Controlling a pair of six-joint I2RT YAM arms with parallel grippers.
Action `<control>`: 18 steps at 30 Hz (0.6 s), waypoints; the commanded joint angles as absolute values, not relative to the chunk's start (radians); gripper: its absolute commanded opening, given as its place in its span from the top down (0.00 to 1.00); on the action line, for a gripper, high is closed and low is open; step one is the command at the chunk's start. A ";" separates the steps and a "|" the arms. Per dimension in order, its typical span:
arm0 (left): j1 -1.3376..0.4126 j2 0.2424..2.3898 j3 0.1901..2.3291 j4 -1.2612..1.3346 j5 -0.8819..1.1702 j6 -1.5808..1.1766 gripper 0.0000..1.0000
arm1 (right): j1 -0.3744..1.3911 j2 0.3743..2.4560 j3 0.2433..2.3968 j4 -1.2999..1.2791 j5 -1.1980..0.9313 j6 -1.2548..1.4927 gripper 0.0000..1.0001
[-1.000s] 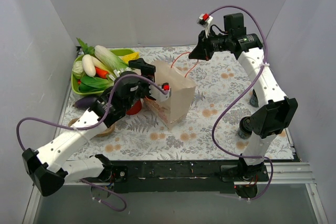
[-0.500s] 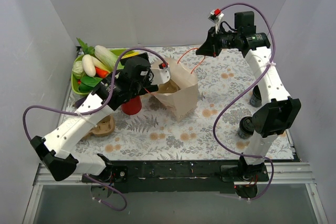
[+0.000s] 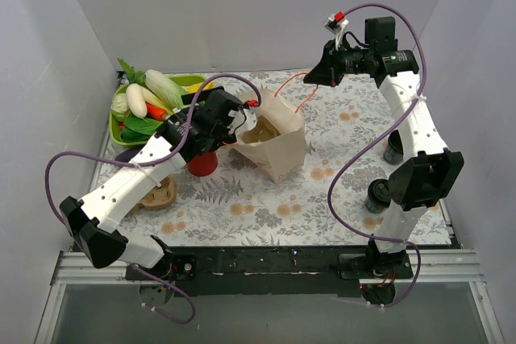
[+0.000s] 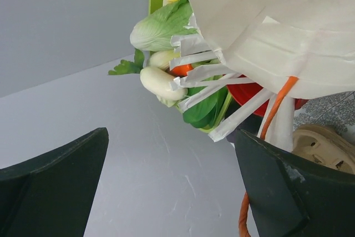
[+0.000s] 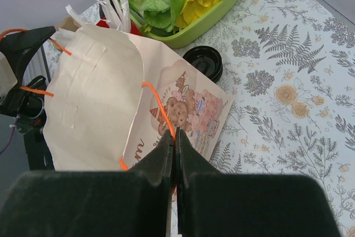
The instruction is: Pack the takeout coffee
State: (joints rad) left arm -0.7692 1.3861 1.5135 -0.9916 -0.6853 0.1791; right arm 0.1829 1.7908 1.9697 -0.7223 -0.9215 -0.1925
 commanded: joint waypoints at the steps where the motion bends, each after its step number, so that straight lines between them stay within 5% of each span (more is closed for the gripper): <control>1: -0.770 1.341 1.517 -1.034 -0.790 0.216 0.02 | 0.155 1.763 1.991 -0.676 -0.946 -0.179 0.99; 10: -0.749 1.272 1.390 -0.887 -0.914 0.367 0.02 | 0.126 1.781 2.011 -0.686 -0.979 -0.178 0.99; 18: -0.758 1.459 1.647 -0.882 -0.882 0.338 0.02 | 0.129 1.698 1.932 -0.672 -1.038 -0.086 0.99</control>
State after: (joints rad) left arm -0.7593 1.4025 1.5356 -0.8989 -0.8577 0.3264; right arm 0.1432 1.7874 1.9682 -0.7219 -0.9962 -0.1516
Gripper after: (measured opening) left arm 0.981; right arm 0.031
